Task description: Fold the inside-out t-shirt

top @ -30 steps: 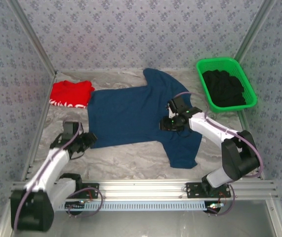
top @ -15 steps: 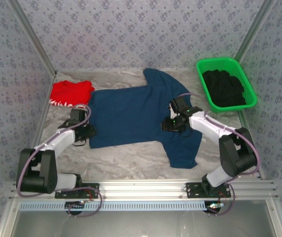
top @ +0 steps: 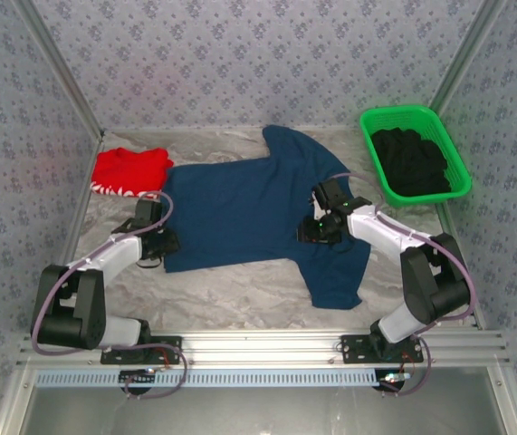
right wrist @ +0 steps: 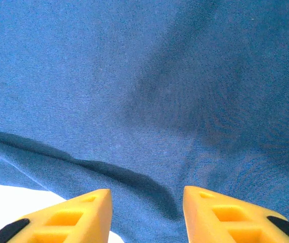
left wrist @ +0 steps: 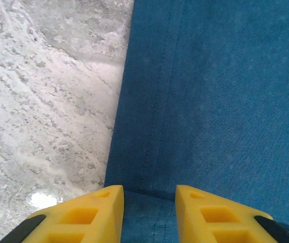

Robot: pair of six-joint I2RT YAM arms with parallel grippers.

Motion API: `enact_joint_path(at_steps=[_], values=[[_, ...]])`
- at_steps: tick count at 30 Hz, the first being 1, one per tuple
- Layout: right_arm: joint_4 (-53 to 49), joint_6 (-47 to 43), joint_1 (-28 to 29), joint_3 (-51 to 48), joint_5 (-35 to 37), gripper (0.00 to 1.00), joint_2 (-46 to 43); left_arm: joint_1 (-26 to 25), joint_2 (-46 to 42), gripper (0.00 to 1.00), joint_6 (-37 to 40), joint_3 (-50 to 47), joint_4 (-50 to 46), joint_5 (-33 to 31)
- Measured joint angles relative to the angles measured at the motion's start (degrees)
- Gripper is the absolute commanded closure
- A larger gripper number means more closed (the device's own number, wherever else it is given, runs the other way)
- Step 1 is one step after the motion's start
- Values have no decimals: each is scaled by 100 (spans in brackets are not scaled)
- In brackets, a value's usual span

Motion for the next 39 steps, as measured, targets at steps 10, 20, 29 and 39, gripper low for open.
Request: enact_joint_path(at_steps=[10, 20, 29, 39], values=[[-2, 0, 0, -48, 2, 57, 0, 0, 17, 73, 2, -28, 0, -70], [-4, -2, -11, -59, 4, 57, 0, 0, 55, 97, 63, -28, -17, -66], [-33, -44, -35, -59, 7, 57, -33, -11, -605, 100, -109, -199, -422, 74], [-157, -190, -177, -59, 7, 57, -146, -472, -2935, 100, -1344, -986, -1655, 605]])
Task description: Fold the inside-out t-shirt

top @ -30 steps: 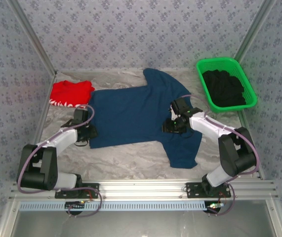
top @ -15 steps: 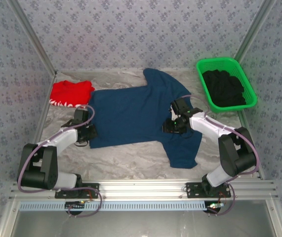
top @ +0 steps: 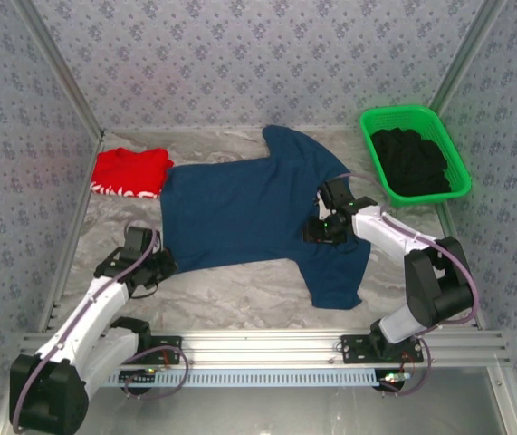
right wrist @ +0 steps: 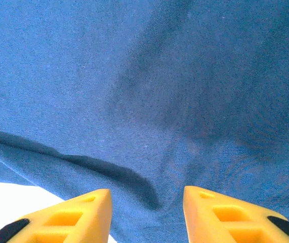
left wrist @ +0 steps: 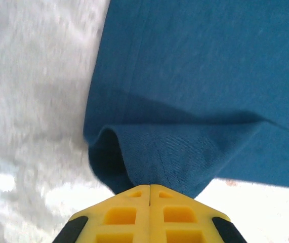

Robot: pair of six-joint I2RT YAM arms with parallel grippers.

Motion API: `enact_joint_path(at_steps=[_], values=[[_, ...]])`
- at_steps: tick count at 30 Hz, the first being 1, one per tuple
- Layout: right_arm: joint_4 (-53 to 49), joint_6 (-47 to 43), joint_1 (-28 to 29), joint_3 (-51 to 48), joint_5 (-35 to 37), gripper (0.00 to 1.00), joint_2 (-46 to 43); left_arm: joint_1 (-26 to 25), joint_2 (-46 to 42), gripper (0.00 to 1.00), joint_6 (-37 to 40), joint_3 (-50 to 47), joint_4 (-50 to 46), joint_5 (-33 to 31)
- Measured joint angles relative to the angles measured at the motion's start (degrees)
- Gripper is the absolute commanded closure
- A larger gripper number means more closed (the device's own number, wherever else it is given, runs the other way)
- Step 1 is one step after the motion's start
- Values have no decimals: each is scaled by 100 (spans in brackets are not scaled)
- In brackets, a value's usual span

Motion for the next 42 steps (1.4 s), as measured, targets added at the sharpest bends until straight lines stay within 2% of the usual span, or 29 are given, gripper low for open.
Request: enact_joint_path(at_steps=[10, 17, 21, 27, 33, 37, 42], values=[[-70, -46, -76, 0, 42, 56, 2, -684, -824, 100, -1128, -240, -879, -214], [-254, -31, -511, 2, 66, 57, 129, -728, -2081, 100, -1646, -686, -1419, -444], [-332, 4, -632, 2, 63, 57, 385, -732, -2000, 100, -1663, -743, -1480, -522], [-387, 4, -632, 83, 63, 57, 472, -732, -1342, 76, -1617, -743, -1425, -531], [-363, -68, -595, 133, 87, 56, 439, -732, -1497, 52, -1519, -662, -1414, -935], [-181, -199, -280, 170, 81, 55, 323, -732, -1121, 46, -1108, -107, -1228, -1333], [160, -184, -151, 389, 149, 51, 310, -732, 459, 45, -326, 756, -48, -1412]])
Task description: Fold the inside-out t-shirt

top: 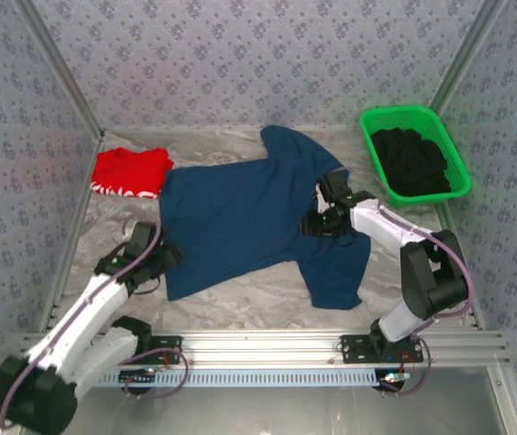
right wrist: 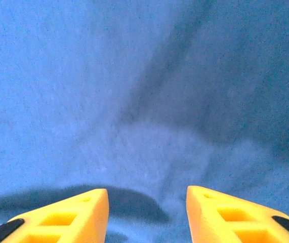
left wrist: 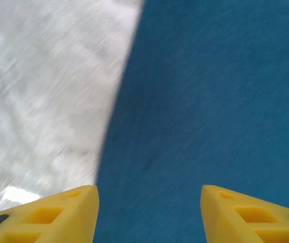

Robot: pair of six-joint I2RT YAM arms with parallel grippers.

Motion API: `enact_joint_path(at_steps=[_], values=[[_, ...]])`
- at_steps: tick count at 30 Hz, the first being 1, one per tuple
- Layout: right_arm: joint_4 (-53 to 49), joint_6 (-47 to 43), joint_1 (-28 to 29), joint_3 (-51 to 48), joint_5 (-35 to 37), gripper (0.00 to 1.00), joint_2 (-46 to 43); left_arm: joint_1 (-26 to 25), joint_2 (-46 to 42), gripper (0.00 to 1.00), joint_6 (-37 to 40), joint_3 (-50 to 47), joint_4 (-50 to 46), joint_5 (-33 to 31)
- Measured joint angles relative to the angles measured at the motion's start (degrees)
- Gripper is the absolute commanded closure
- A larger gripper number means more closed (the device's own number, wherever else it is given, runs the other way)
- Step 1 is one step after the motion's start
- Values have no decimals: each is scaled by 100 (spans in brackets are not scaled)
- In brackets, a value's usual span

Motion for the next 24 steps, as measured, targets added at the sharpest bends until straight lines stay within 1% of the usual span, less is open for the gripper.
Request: enact_joint_path(at_steps=[4, 8, 13, 18, 24], values=[[457, 98, -321, 396, 164, 46, 393, 4, 1753, 44, 527, 695, 1165, 17], [944, 122, -616, 997, 201, 45, 1134, 116, 3136, 44, 988, 1585, 1821, 17], [1429, 144, -911, 1875, 57, 45, 2002, 640, 4581, 44, 1403, 2796, 2326, 210], [1816, 291, -1093, 2404, -116, 44, 2699, 876, 5515, 44, 1650, 3681, 2365, 367], [1847, 555, -1202, 3075, -278, 45, 3517, 1060, 6186, 44, 1781, 4415, 2122, 710]])
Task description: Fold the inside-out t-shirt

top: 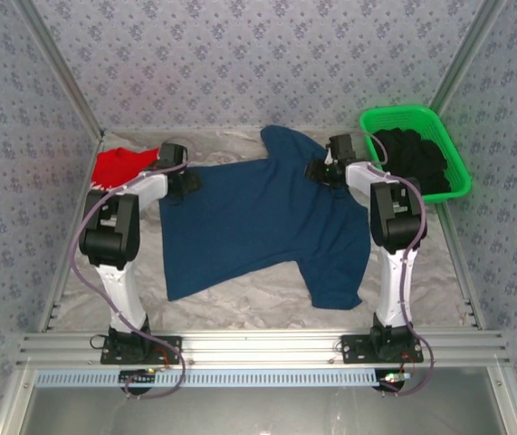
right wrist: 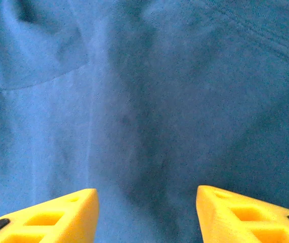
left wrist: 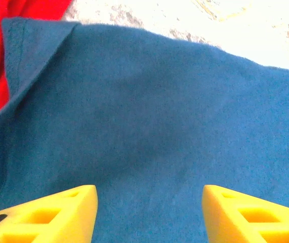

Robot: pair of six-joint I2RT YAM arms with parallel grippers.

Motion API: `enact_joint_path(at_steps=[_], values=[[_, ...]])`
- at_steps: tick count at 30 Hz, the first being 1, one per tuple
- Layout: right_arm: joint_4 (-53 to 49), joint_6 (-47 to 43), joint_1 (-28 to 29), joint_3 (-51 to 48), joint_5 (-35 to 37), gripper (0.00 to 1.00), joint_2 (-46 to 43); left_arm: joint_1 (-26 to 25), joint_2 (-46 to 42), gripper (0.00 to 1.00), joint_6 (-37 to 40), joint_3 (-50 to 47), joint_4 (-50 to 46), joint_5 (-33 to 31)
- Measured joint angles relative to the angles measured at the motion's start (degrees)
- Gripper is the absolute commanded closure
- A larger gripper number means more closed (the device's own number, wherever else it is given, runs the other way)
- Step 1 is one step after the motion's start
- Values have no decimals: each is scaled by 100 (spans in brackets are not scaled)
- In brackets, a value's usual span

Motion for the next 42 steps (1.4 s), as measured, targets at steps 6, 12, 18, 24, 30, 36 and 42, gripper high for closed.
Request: enact_joint_path(at_steps=[6, 12, 18, 24, 30, 36, 42], values=[[-511, 256, -127, 555, 151, 47, 258, 170, 879, 44, 140, 1051, -444, 367], [-708, 608, -529, 579, 197, 49, 273, 155, 1703, 44, 282, 2396, -807, 798], [-1034, 660, -651, 1106, 243, 49, 525, 118, 2505, 44, 363, 3805, -1329, 1032], [-1419, 262, -592, 1685, 177, 45, 743, 133, 2962, 41, 428, 4784, -1921, 1110], [-1641, -321, -413, 258, 223, 42, -767, 155, 2361, 37, 444, 4061, -1989, 1222], [-2039, -293, -103, -2439, 422, 44, -3748, 103, -85, 37, 160, 1193, -1134, 1429], [-2940, 306, 63, -4269, 691, 46, -5080, -481, -1611, 37, 76, -402, -439, 1539]])
